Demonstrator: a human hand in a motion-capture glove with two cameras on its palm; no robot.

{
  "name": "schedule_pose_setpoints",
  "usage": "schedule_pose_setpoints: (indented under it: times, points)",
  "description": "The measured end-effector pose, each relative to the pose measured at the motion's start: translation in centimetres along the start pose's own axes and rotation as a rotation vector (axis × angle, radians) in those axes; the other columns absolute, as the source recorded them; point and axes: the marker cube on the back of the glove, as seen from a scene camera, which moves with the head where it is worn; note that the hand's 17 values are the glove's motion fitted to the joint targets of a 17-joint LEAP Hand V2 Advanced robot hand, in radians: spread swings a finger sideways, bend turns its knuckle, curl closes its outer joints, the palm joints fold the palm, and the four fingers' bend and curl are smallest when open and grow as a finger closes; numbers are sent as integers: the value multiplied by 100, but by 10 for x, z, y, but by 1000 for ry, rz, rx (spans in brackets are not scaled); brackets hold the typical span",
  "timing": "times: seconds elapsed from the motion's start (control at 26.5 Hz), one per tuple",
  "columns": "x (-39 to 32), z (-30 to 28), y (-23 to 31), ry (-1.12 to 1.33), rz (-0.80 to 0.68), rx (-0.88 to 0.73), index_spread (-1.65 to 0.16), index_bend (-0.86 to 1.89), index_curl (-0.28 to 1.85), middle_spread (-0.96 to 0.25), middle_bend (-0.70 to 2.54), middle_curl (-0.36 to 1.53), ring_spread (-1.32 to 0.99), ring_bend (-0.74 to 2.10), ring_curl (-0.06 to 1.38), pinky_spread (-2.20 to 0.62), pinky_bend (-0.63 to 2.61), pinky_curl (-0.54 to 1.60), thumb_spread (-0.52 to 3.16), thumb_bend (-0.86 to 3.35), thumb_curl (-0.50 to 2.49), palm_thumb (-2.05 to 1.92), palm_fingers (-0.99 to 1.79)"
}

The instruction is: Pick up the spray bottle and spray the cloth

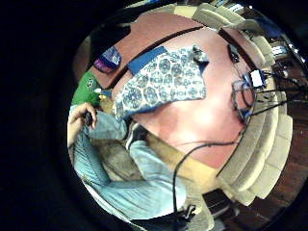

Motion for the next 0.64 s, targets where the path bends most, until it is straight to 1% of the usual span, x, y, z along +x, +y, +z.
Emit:
schedule_pose_setpoints:
  times: [0.08, 0.26, 0.42, 0.64]
  points:
    - [-3, 0, 18, 41, -20, 3, -44, 16, 34, -11, 21, 36, -11, 24, 29, 21, 26, 33, 92, -4, 40, 44, 35]
    - [9, -19, 40, 44, -11, 24, -44, 16, 33, -11, 19, 36, -12, 23, 29, 21, 26, 33, 93, -3, 38, 43, 35]
    - [11, -12, 65, 94, -37, 38, -44, 15, 33, -11, 18, 35, -12, 24, 29, 21, 27, 34, 94, -3, 37, 43, 35]
    - [15, -1, 81, 69, -23, 47, -45, 15, 32, -11, 18, 35, -13, 25, 30, 21, 27, 34, 95, -3, 36, 42, 35]
